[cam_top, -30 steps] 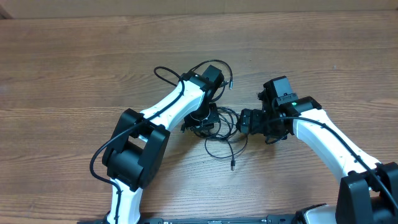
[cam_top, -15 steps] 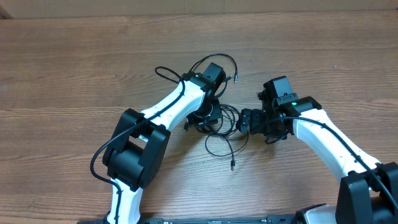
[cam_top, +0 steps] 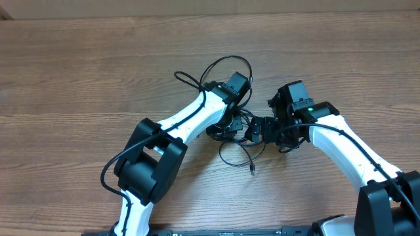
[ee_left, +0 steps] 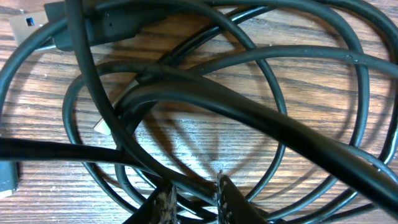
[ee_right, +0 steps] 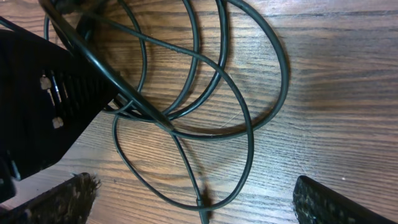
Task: Untangle cables
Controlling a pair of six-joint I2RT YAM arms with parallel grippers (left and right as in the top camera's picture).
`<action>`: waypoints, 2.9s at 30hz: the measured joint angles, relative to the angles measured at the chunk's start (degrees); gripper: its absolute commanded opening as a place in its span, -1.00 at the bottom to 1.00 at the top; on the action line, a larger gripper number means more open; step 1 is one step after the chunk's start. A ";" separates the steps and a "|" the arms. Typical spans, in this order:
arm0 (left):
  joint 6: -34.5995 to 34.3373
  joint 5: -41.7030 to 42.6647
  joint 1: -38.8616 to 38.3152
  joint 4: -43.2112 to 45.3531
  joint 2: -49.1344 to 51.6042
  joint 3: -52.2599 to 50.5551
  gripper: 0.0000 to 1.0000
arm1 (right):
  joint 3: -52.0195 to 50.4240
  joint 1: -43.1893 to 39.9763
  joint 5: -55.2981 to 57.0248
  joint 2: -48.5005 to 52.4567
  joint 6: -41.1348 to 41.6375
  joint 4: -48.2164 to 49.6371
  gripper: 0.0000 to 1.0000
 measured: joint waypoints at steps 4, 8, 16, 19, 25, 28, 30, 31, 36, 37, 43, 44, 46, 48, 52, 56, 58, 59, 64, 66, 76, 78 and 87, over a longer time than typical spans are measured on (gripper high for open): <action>-0.09 -0.63 -0.11 0.26 0.02 0.00 -0.54 | -1.22 0.00 -0.22 0.00 -0.22 1.53 0.99; -0.48 -0.90 -0.11 0.61 0.17 0.00 -0.67 | -4.63 0.00 -0.31 0.00 -0.24 6.10 1.00; -1.18 -0.81 -0.11 0.92 0.59 0.00 -0.91 | -11.43 0.04 2.51 0.02 -0.28 18.58 1.00; 0.63 -0.02 -0.09 0.92 0.68 0.00 -0.91 | -12.02 0.04 5.01 0.02 -0.22 19.67 1.00; 10.58 7.48 0.92 0.90 0.68 0.02 -0.91 | -12.04 0.04 9.09 0.00 0.24 20.15 1.00; 15.87 12.46 2.01 0.90 0.37 0.11 -0.92 | -12.04 0.04 10.27 0.02 0.96 20.17 1.00; 18.78 14.97 2.75 0.83 -0.74 0.31 -0.91 | -12.04 0.04 10.88 0.02 1.64 20.20 1.00; 19.91 15.85 3.10 0.72 -1.77 0.44 -0.91 | -12.04 0.04 11.39 0.02 2.19 20.15 1.00; 22.95 18.12 4.52 0.98 -12.22 1.22 -0.91 | -12.04 0.04 12.55 0.02 3.65 20.04 1.00; 23.26 18.36 4.90 1.22 -15.15 1.55 -0.92 | -12.04 0.04 12.68 0.02 3.89 19.96 1.00; 24.15 19.52 8.24 2.27 -30.12 2.43 -0.92 | -12.07 0.04 12.61 0.00 4.48 20.26 1.00; 24.15 19.58 9.09 2.60 -31.91 2.45 -0.92 | -12.07 0.04 12.68 0.00 4.50 20.24 1.00; 24.15 19.76 11.06 3.17 -35.23 2.54 -0.91 | -12.07 0.04 12.81 0.02 4.48 19.98 1.00; 24.15 19.80 12.94 3.50 -38.01 2.62 -0.92 | -12.07 0.04 12.85 0.02 4.48 19.87 1.00; 24.15 19.71 16.44 3.48 -42.21 2.62 -0.91 | -12.07 0.04 12.87 0.02 4.48 19.89 1.00; 24.15 16.98 18.29 1.88 -44.30 2.67 -0.90 | -12.07 0.07 13.31 0.02 4.50 19.87 1.00; 24.15 14.97 18.49 0.57 -44.37 2.71 -0.82 | -12.07 0.04 13.33 0.02 4.50 19.89 1.00; 24.13 13.70 18.69 -0.37 -44.30 2.71 -0.81 | -12.07 0.04 13.35 0.02 4.48 19.87 1.00; 23.96 7.96 18.73 -4.42 -43.80 2.71 -0.44 | -12.07 0.04 13.68 0.02 4.50 19.87 1.00; 23.74 6.58 18.73 -5.68 -43.04 2.71 -0.35 | -12.09 0.04 13.68 0.02 4.50 19.89 1.00; 23.08 6.23 18.71 -11.76 -34.88 2.78 -0.46 | -12.09 0.04 13.73 0.02 4.81 19.82 1.00; 22.99 7.37 18.67 -12.94 -32.76 2.82 -0.51 | -12.09 0.04 13.70 0.02 5.18 19.76 1.00; 24.61 13.42 14.91 -18.78 -19.67 2.93 -0.67 | -12.09 0.04 13.64 0.00 6.95 18.82 1.00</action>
